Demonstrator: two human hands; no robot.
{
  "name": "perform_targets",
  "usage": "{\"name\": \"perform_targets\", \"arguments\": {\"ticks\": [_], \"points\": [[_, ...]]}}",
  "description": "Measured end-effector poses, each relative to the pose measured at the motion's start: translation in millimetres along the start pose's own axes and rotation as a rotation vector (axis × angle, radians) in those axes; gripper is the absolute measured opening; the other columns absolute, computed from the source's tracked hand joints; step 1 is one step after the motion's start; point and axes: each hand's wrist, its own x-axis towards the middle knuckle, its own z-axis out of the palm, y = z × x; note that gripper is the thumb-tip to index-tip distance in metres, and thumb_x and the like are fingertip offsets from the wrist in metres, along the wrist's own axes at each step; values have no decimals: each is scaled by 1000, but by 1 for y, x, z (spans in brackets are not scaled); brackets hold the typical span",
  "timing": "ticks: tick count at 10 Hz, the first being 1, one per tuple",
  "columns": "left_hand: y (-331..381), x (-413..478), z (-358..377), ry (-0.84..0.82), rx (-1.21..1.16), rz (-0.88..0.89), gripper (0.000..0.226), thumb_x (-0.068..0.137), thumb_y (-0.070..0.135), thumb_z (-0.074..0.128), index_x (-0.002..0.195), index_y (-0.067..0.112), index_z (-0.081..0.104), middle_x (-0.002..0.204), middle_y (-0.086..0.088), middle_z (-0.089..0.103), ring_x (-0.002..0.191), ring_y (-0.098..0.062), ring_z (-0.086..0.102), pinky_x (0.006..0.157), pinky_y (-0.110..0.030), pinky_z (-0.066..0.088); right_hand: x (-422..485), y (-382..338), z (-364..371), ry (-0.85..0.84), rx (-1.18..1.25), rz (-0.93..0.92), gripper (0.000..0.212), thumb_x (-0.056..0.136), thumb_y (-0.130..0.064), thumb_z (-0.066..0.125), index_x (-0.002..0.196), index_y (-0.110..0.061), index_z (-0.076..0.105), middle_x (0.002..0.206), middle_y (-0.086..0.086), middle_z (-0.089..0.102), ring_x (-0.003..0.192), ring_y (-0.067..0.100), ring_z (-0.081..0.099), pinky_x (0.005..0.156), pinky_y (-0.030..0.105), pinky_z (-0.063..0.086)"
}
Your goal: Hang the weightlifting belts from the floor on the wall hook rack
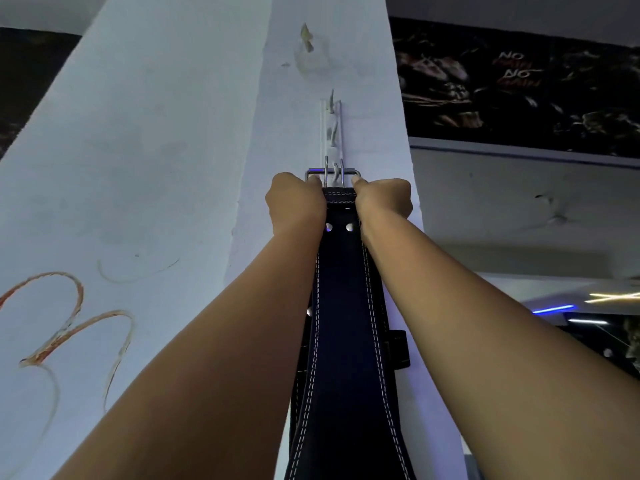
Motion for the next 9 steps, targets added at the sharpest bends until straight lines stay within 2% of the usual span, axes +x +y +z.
{"name": "perform_targets", "arguments": {"ticks": [1, 2, 3, 4, 5, 6, 7, 8, 9], "points": [[-1, -8, -3, -57, -10, 32, 47, 92, 28, 53, 56, 11, 28, 56, -1, 31, 37, -13, 35, 27, -15, 27, -8, 2, 1, 16, 13, -12, 20, 86, -21, 64, 88, -1, 67, 75, 7, 55, 76, 27, 52, 69, 31, 45], [-1, -17, -8, -100, -36, 22, 41, 89, 33, 58, 59, 15, 38, 57, 1, 41, 59, -22, 47, 53, -28, 45, -14, 8, 0, 31, 12, -43, 29, 85, -22, 65, 88, 7, 67, 61, 6, 54, 68, 26, 50, 69, 35, 51], [-1, -28, -15, -149, -79, -16, 33, 88, 31, 61, 61, 23, 45, 64, 4, 50, 76, -28, 60, 83, -44, 55, -22, 11, -8, 16, 8, -81, 25, 84, -19, 66, 87, 6, 67, 62, 6, 57, 42, 16, 50, 56, 23, 51], [1, -45, -23, -183, -38, 31, 14, 86, 25, 64, 97, 17, 62, 94, -3, 65, 86, -19, 60, 88, -31, 50, -32, 13, -24, -21, -35, -88, 14, 81, -16, 69, 70, -9, 64, 51, -3, 48, 28, 4, 46, 35, 10, 33], [1, -62, -35, -215, 62, 41, 50, 84, 25, 67, 129, 14, 49, 116, -6, 62, 103, -19, 58, 84, -23, 43, -44, 19, -38, -47, -49, -67, 27, 77, -21, 73, 60, -4, 61, 48, 2, 45, 46, 17, 44, 49, 25, 38], [-2, -83, -47, -233, 218, 67, 54, 81, 29, 69, 129, 15, 49, 121, -9, 61, 109, -24, 58, 93, -36, 49, -61, 25, -53, -87, -56, -43, 33, 73, -28, 76, 68, 3, 68, 51, 4, 54, 59, 26, 55, 65, 43, 55], [-4, -102, -64, -249, 319, 24, 59, 80, 35, 69, 132, 18, 47, 125, -9, 58, 115, -26, 55, 99, -45, 45, -80, 31, -72, -146, -61, -11, 43, 76, -31, 73, 82, 11, 67, 64, 16, 63, 61, 27, 57, 74, 49, 57], [-4, -125, -83, -255, 365, -13, 60, 80, 40, 67, 132, 19, 46, 126, -6, 57, 115, -26, 54, 100, -46, 43, -103, 35, -93, -209, -94, 13, 45, 79, -32, 70, 80, 13, 64, 65, 14, 56, 61, 25, 55, 72, 42, 56], [0, -148, -98, -300, 431, -35, 60, 80, 43, 66, 132, 19, 45, 127, -6, 57, 116, -27, 54, 101, -47, 42, -130, 32, -112, -219, -169, -12, 46, 80, -31, 69, 80, 14, 62, 68, 27, 54, 63, 35, 51, 60, 28, 39]]}}
